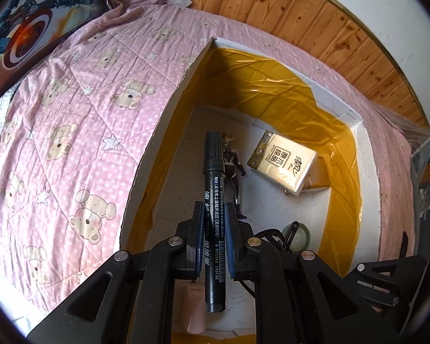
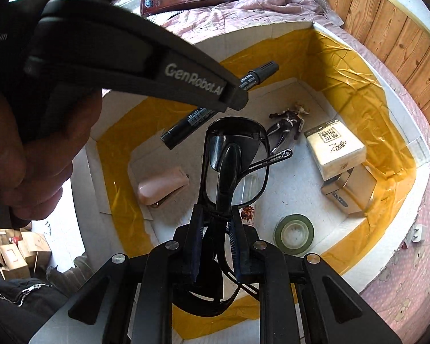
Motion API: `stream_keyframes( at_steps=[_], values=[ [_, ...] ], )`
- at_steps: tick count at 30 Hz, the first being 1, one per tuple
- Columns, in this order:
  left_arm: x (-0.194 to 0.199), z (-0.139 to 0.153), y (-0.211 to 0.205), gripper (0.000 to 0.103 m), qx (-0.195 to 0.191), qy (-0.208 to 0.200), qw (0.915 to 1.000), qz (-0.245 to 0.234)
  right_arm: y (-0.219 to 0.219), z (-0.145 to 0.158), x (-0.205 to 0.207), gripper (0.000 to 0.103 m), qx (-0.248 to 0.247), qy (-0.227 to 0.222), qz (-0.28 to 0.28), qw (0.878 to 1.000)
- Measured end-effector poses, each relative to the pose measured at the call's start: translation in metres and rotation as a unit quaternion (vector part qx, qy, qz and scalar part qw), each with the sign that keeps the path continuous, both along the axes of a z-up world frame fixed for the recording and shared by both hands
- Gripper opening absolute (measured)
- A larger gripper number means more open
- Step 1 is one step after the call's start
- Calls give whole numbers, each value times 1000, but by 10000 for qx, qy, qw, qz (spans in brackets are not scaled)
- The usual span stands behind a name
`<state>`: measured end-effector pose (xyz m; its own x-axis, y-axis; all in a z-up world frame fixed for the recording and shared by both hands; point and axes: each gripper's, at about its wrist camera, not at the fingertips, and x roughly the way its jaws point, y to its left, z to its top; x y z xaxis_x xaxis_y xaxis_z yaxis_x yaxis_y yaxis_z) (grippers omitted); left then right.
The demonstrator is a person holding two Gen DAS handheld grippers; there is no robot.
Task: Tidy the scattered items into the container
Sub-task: 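Carry the marker in left tool while right tool carries the glasses over the box, then open left tool to drop the marker while right tool drops the glasses into the box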
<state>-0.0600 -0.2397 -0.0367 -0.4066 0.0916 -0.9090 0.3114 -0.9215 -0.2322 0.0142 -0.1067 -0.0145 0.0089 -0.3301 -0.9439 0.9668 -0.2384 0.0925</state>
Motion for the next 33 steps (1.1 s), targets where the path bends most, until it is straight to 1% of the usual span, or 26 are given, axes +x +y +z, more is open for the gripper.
stream_keyframes(
  at_steps=[5, 10, 16, 23, 27, 33],
  values=[
    [-6, -6, -3, 15, 3, -130, 9998, 125, 1, -3, -1, 20, 25, -158, -16, 9999],
    [-7, -5, -1, 15, -63, -153, 9998, 110, 6, -1, -6, 20, -47, -252, -121, 9996],
    [-7, -6, -1, 16, -84, -180, 9997, 130, 12, 1, -12, 20, -108, -318, -172, 9993],
    [-2, -4, 2, 18, -107, -182, 9996, 198, 17, 5, -6, 20, -200, -343, -231, 9989],
    [3, 0, 4, 19, -110, -163, 9995, 249, 21, 8, -6, 20, -296, -368, -282, 9985],
    [10, 8, 8, 21, -91, -100, 9995, 287, 33, 17, -7, 20, -605, -544, -428, 9958]
  ],
)
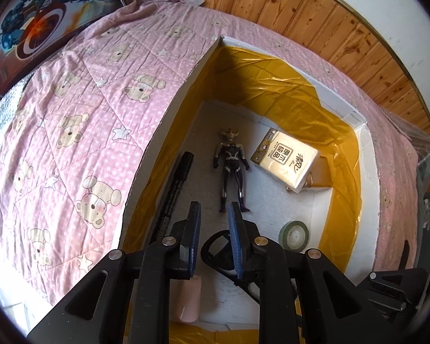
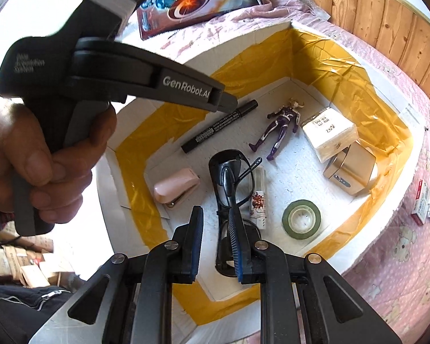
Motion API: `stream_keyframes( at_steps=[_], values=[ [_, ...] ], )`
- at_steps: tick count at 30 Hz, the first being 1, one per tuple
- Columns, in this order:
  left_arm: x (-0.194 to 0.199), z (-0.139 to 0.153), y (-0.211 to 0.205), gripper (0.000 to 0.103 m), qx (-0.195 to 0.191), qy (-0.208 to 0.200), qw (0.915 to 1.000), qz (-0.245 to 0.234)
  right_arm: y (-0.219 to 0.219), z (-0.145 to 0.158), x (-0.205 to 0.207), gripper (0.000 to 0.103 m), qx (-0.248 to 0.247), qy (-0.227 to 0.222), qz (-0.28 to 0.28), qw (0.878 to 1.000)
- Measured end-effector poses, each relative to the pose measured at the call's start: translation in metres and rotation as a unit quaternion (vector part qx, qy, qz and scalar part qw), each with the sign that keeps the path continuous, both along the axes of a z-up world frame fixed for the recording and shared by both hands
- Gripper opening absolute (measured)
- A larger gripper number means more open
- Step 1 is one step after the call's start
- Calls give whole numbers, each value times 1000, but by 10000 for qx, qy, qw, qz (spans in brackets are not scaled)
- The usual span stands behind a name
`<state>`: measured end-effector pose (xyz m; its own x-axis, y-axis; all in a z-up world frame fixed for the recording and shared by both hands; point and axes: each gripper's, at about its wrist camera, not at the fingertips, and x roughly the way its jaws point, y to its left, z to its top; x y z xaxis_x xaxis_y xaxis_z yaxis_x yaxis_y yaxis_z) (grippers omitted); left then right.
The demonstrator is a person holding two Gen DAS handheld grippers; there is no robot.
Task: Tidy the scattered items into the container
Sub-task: 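Open left tool to drop the marker while right tool drops the glasses into the box, then withdraw both tools from the box toward the red-white box and charger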
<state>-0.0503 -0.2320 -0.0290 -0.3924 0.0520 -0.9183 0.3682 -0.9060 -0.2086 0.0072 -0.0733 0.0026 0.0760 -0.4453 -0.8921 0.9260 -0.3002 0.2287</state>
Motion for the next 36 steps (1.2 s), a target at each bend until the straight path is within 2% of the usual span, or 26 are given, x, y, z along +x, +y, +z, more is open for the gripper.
stream_keyframes(
  at_steps=[5, 9, 18, 25, 36],
  values=[
    [6, 8, 8, 23, 47, 110, 9999, -21, 11, 5, -2, 20, -178, -90, -203, 9996],
    [13, 23, 17, 26, 164, 410, 9990, -44, 24, 14, -5, 20, -427, -88, -420, 9982],
    [21, 58, 64, 29, -493, 892, 9936, -481, 65, 32, -27, 20, -987, -154, -1155, 9883],
    [24, 70, 103, 31, -735, 995, 9896, -739, 102, 38, -44, 20, -1281, -246, -1627, 9780],
    [21, 74, 160, 33, -713, 1005, 9874, -997, 165, 36, -59, 20, -1587, -400, -2174, 9623]
  ],
)
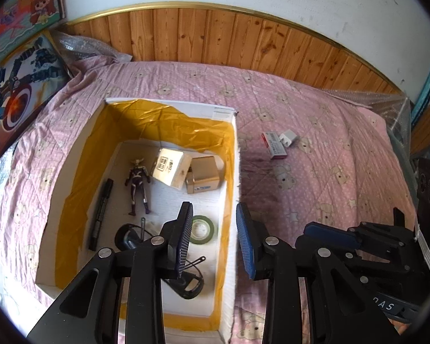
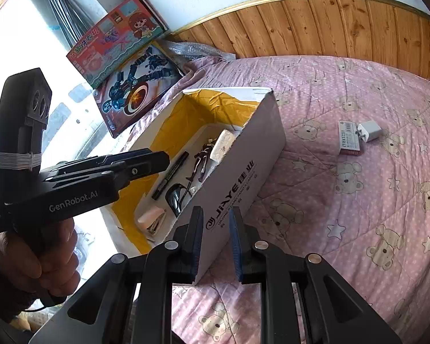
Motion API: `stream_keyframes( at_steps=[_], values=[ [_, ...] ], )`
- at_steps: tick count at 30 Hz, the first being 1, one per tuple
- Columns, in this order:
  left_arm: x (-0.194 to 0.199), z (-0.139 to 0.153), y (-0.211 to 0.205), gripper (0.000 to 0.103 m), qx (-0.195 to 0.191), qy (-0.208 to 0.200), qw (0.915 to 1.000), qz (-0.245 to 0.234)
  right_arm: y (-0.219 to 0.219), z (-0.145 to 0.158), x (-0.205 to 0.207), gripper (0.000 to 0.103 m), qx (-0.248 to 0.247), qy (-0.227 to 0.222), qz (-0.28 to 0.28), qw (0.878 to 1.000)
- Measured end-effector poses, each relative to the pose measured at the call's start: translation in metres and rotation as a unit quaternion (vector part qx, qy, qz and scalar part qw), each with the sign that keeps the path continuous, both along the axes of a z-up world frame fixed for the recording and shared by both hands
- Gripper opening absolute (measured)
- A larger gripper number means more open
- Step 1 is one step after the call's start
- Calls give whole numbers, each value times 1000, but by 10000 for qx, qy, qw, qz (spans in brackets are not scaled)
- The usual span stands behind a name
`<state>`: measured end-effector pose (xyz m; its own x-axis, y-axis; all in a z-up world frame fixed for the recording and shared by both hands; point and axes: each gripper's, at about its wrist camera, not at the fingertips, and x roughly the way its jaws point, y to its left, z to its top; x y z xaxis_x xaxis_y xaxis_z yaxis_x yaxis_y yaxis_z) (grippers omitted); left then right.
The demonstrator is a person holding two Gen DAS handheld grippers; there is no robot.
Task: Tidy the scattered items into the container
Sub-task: 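Withdraw both tools from the box toward the red-white box and charger, then grasp the red-white staples box with left tool while right tool grasps the white charger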
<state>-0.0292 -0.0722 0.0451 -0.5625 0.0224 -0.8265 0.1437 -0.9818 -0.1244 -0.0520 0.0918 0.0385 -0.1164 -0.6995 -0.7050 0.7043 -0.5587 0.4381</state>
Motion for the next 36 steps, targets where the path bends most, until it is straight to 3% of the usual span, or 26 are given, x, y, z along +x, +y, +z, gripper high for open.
stream_keyframes(
  at_steps=[10, 19, 28, 36],
  values=[
    [-14, -9, 60, 37, 286, -21, 9991, -322, 57, -5, -31, 20, -211, -141, -614, 9978],
    [-57, -25, 108, 39, 631, -120, 9967, -504, 91, -9, -73, 21, -249, -213, -1089, 9935],
    [-116, -48, 126, 40, 814, -225, 9958, -358, 94, -15, -133, 28, -66, -142, -1291, 9915],
    [-168, -92, 122, 41, 804, -567, 9950, -172, 76, -46, -199, 35, 413, -87, -1172, 9922]
  ],
)
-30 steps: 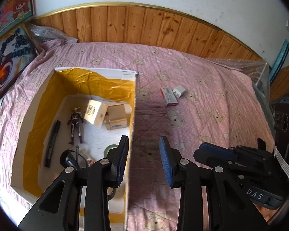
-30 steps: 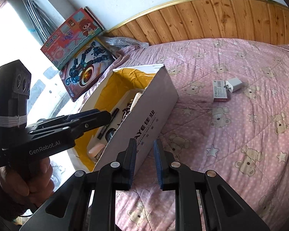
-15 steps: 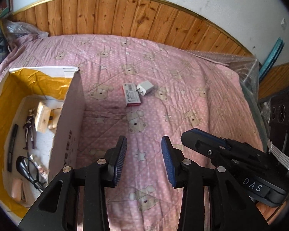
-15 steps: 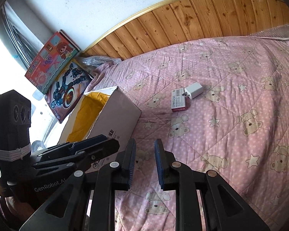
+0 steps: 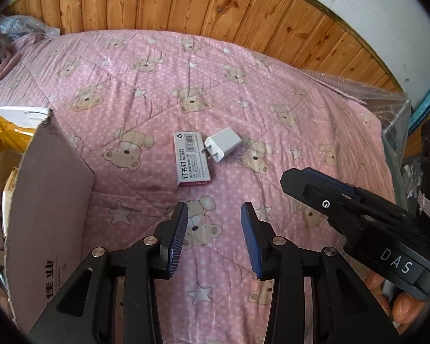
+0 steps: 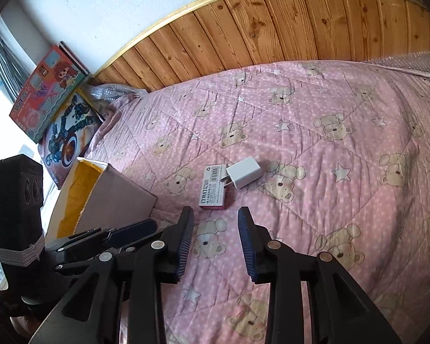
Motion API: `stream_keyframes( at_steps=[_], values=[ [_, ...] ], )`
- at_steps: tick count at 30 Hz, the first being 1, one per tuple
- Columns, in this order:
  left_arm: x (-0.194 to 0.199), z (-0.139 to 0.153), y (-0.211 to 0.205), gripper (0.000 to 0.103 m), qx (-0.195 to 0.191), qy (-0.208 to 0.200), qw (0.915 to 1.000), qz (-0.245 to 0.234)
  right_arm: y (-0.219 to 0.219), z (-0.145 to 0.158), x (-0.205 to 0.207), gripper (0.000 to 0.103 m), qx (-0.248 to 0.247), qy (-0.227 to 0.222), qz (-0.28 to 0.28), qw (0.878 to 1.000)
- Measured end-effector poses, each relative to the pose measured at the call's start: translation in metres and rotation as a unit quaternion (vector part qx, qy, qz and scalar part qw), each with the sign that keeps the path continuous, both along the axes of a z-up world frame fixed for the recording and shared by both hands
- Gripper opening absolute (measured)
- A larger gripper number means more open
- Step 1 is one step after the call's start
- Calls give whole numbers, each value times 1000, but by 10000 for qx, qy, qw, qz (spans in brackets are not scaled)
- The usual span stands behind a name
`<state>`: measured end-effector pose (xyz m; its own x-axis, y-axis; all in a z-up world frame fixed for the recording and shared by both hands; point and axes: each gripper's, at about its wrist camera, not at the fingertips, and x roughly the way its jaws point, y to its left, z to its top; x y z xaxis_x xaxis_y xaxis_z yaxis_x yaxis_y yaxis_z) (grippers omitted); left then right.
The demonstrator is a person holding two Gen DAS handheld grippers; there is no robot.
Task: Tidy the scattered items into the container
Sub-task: 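Grasp the red-white staples box with left tool while right tool grasps the white charger, then carry the staples box in left tool while right tool carries the charger over the box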
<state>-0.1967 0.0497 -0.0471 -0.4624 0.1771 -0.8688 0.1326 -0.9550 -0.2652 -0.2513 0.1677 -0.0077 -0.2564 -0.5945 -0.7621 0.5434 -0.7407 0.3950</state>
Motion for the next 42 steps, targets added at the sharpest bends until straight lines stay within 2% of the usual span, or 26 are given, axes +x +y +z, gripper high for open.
stream_keyframes(
  at_steps=[4, 10, 14, 18, 21, 22, 23, 26, 33, 42],
  values=[
    [-21, -24, 0, 41, -3, -195, 9997, 111, -16, -23, -25, 36, 261, -39, 167, 9995],
    [-44, -51, -3, 41, -34, -376, 9988, 319, -43, -55, -53, 44, 599, -40, 484, 9970],
    [-53, -64, -8, 44, -5, -416, 9984, 390, -57, -70, -66, 49, 780, 15, 734, 9942],
    [-57, -65, -11, 46, -46, -278, 9989, 381, -68, -81, -75, 55, 854, 43, 922, 9921],
    [-60, -64, -13, 46, -158, -207, 9989, 396, -72, -82, -78, 57, 815, 97, 1049, 9911],
    [-61, -64, -13, 46, -179, -181, 9989, 404, -73, -82, -78, 56, 802, 99, 1099, 9906],
    [-61, -64, -14, 46, -199, -151, 9989, 408, -74, -81, -78, 47, 766, 79, 1150, 9904],
    [-61, -63, -14, 42, -202, -70, 9992, 335, -73, -78, -76, 46, 802, 147, 1139, 9901],
    [-60, -51, -7, 40, -295, 121, 9993, 176, -53, -75, -78, 46, 564, -80, 708, 9959],
    [-45, -28, -2, 40, -325, 293, 9990, 22, -22, -54, -70, 46, 311, -134, 207, 9992]
  ],
)
